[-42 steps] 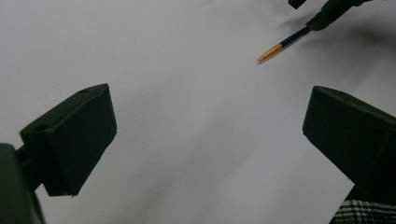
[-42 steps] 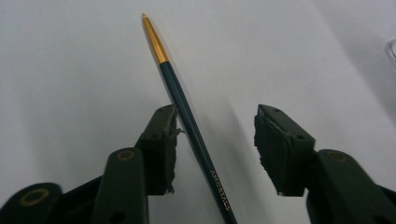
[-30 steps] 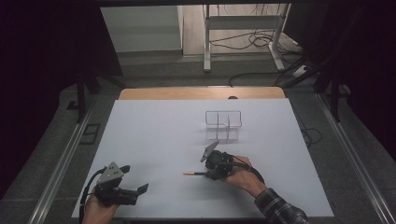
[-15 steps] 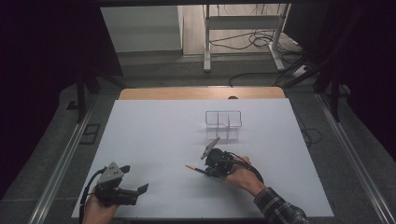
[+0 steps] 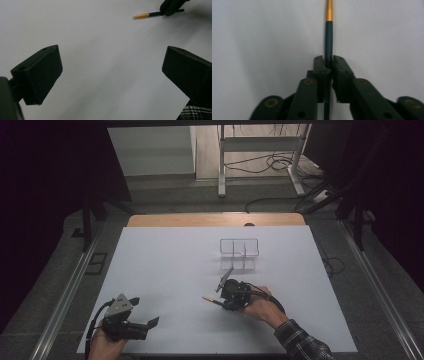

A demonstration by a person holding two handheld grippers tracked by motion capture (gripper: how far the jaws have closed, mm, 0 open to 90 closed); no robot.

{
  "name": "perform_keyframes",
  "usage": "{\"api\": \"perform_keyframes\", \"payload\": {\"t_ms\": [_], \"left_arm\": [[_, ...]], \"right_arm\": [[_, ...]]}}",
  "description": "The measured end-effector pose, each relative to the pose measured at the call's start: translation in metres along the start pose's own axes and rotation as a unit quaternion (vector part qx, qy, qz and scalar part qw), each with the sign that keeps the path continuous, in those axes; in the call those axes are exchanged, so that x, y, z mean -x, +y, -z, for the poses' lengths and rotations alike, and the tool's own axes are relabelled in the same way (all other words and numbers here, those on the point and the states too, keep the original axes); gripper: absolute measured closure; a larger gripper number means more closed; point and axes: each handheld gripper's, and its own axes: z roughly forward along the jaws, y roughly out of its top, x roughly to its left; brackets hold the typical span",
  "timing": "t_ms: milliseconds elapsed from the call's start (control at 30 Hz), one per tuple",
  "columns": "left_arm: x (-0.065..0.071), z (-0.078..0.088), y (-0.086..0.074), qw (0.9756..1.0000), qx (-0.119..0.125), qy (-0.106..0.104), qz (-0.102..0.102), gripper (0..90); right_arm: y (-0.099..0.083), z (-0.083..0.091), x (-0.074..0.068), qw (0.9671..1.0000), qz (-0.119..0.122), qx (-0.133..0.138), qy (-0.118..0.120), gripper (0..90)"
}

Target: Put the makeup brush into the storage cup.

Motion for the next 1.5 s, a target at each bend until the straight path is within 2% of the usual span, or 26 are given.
{"api": "perform_keyframes", "payload": {"t_ms": [100, 133, 300, 367, 400, 533, 900, 1233, 1267, 1300, 1433, 1500], "left_arm": [[0.000, 0.000, 0.000, 1.0000, 0.000, 0.000, 0.000, 3.4], [0.000, 0.000, 0.000, 1.0000, 0.000, 0.000, 0.000, 3.4], [0.000, 0.000, 0.000, 1.0000, 0.001, 0.000, 0.000, 3.4], [0.000, 0.000, 0.000, 1.0000, 0.001, 0.000, 0.000, 3.4], [0.000, 0.000, 0.000, 1.0000, 0.001, 0.001, 0.000, 3.4], [0.000, 0.000, 0.000, 1.0000, 0.001, 0.002, 0.000, 3.5], [0.000, 0.000, 0.000, 1.0000, 0.002, 0.004, 0.003, 3.6], [0.000, 0.000, 0.003, 0.9996, 0.002, -0.001, 0.027, 2.9], [-0.001, 0.001, 0.004, 0.9993, 0.005, -0.007, 0.037, 3.1], [-0.001, 0.001, 0.004, 0.9993, 0.005, -0.007, 0.037, 3.0], [-0.002, 0.003, 0.006, 0.9979, 0.022, -0.016, 0.058, 3.5], [-0.002, 0.003, 0.007, 0.9977, 0.025, -0.020, 0.060, 4.4]], "right_arm": [[0.004, 0.000, -0.001, 0.9999, 0.000, -0.015, -0.005, 78.9], [0.008, -0.001, -0.004, 0.9994, 0.005, -0.031, -0.014, 83.6], [0.009, -0.001, -0.004, 0.9993, 0.001, -0.036, -0.014, 84.0], [0.007, 0.000, -0.003, 0.9995, -0.003, -0.029, -0.009, 84.1], [0.005, 0.001, -0.002, 0.9998, -0.015, -0.016, -0.001, 84.1], [0.002, 0.005, 0.000, 0.9996, -0.028, 0.006, -0.001, 84.1], [-0.003, 0.019, 0.002, 0.9985, -0.036, 0.041, -0.001, 84.1], [-0.012, 0.037, 0.002, 0.9942, -0.052, 0.095, -0.001, 84.0], [-0.014, 0.039, 0.001, 0.9932, -0.052, 0.104, -0.002, 84.0], [-0.014, 0.039, 0.001, 0.9932, -0.052, 0.104, -0.002, 84.0], [-0.017, 0.045, -0.002, 0.9905, -0.055, 0.126, -0.007, 84.0], [-0.018, 0.048, -0.003, 0.9891, -0.052, 0.137, -0.009, 84.0]]}}
